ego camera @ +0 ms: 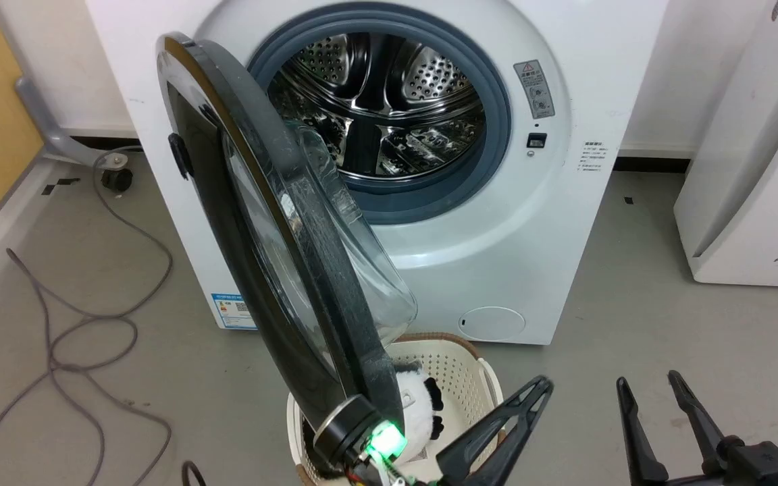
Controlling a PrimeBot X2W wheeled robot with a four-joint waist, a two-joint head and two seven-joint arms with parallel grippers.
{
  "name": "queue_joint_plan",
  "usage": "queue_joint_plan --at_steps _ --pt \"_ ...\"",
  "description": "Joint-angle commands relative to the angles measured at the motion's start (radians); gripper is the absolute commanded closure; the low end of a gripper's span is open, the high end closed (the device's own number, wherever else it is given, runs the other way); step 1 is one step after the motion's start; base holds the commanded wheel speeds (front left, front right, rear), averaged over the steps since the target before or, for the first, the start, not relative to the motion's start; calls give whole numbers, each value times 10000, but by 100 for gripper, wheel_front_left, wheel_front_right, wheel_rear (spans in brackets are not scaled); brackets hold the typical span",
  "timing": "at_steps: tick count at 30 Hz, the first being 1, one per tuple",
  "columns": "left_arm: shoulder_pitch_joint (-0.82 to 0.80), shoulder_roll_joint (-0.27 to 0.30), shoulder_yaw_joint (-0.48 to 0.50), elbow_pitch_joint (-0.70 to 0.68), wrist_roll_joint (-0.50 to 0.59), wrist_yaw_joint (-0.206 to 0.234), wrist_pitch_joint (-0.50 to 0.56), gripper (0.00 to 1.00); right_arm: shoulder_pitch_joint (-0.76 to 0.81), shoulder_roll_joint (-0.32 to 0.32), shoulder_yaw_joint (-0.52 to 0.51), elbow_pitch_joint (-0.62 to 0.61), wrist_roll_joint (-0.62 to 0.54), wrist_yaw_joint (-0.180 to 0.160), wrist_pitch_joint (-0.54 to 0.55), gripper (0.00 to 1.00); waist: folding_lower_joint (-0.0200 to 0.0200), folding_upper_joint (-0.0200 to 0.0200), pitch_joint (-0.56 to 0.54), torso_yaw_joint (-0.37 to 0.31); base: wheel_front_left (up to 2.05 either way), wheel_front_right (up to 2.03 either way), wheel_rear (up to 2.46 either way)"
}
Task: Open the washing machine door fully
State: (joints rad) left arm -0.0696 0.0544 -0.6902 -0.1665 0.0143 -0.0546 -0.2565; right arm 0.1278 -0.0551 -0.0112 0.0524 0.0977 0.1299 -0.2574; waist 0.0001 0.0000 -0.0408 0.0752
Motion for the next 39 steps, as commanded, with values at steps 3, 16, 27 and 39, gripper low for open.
queue_joint_plan --at_steps 3,16,27,39 --pt "259 90 80 408 -83 222 -53 100 -13 49 -23 47 -11 8 -43 0 -1 0 50 54 0 0 0" --pt "294 179 1265 2211 -603 740 -53 100 -110 49 -17 206 -87 8 -43 0 -1 0 236 179 0 0 0" --pt "244 182 1757 2681 -649 719 -53 100 -131 49 -78 348 -109 8 -44 0 -1 0 289 414 0 0 0" --pt "919 445 1940 2095 -550 822 -53 100 -33 49 59 399 74 8 -44 0 -1 0 181 1023 0 0 0"
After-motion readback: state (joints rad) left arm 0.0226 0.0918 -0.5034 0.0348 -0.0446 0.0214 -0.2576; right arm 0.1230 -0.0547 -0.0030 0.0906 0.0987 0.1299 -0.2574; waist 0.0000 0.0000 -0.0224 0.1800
